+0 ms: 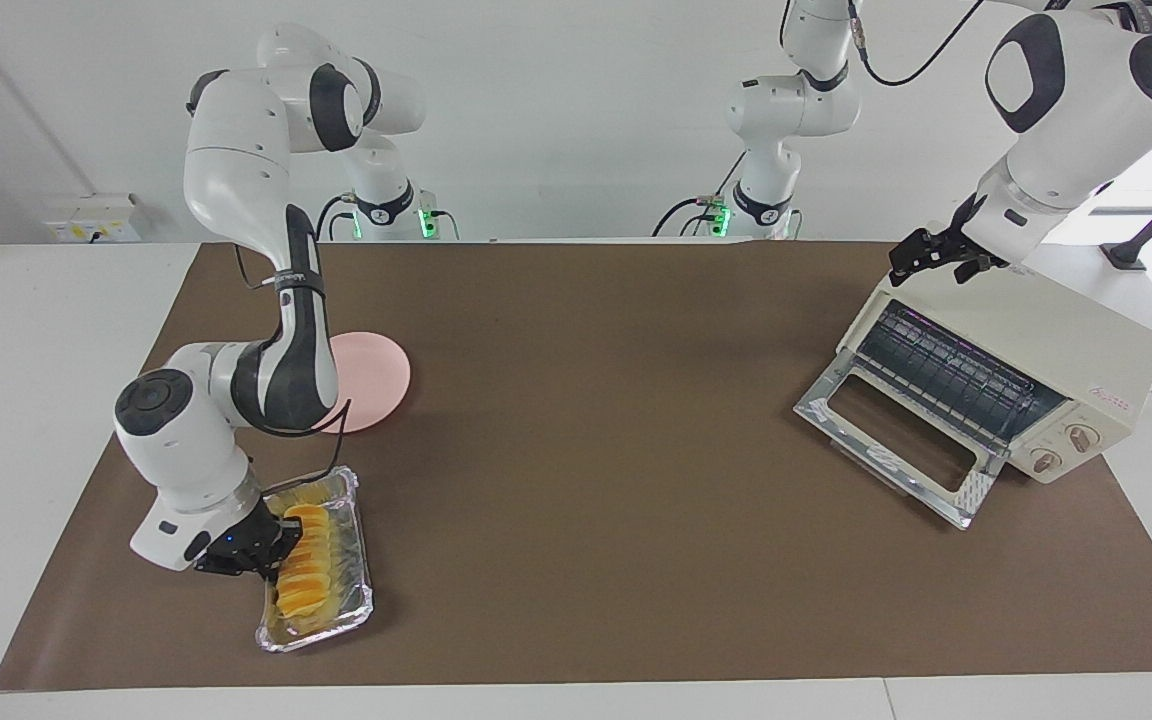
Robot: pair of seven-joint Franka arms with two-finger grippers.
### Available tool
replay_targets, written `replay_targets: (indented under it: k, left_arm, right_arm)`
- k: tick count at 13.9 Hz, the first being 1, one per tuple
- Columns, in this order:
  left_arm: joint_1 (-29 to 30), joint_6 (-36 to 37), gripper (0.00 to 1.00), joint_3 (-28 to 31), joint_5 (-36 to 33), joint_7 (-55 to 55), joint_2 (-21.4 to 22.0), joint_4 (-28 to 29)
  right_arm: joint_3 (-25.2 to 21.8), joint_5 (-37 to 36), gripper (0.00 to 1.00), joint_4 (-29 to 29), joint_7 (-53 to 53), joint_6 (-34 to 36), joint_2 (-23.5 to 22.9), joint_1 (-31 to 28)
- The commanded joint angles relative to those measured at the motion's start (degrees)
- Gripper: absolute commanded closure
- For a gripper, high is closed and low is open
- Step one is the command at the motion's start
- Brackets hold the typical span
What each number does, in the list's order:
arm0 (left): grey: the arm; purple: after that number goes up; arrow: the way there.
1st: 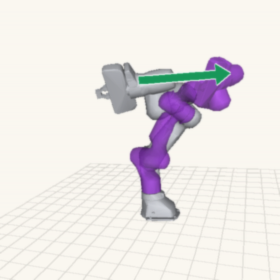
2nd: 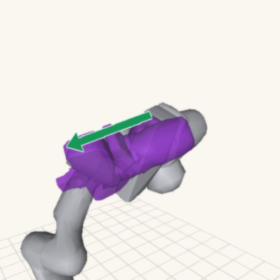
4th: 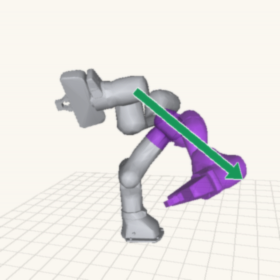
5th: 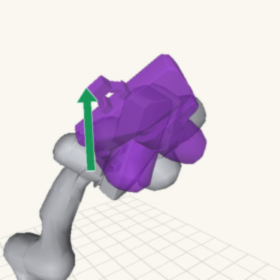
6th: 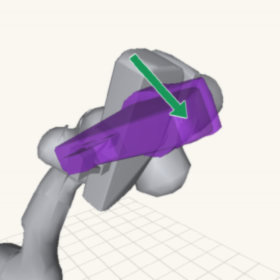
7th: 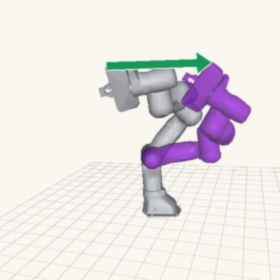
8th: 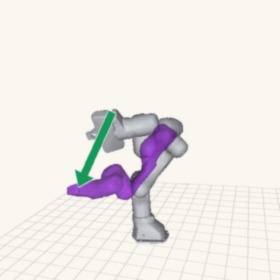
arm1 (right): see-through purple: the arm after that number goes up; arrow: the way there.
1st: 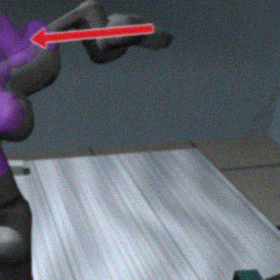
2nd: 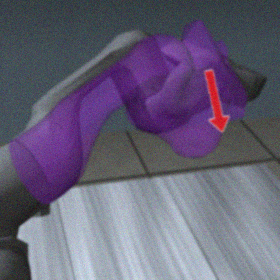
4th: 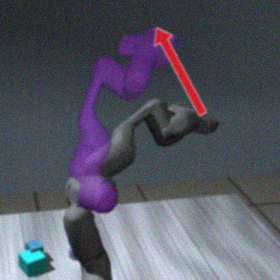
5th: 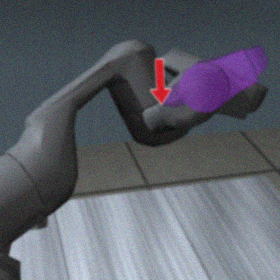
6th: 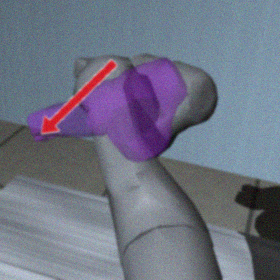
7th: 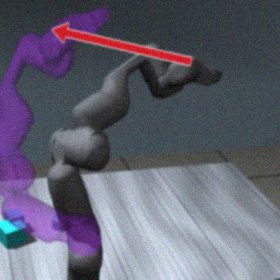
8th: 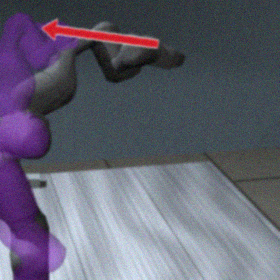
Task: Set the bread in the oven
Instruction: 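Grasp the foil tray edge and slide it toward the table center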
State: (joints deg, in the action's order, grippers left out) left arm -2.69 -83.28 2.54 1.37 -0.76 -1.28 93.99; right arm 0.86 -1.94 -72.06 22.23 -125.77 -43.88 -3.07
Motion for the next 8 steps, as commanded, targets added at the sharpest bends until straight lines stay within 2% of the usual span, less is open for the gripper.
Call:
replay_targets:
  k: [1, 5, 8]
  left_arm:
    - [0.0, -0.6, 0.0, 0.3, 0.6, -0.4, 1.3, 0.9]
    - [0.0, -0.6, 0.0, 0.3, 0.6, -0.4, 1.3, 0.9]
    - [0.0, -0.6, 0.0, 0.3, 0.6, -0.4, 1.3, 0.9]
  right_arm:
    - [0.6, -0.2, 1.0, -0.9, -0.2, 7.1, 3.3, 0.3]
    - [0.9, 2.4, 1.0, 7.6, -7.2, 22.5, 4.7, 3.9]
    - [0.8, 5.0, 1.0, 8.7, -21.8, 29.0, 9.4, 11.3]
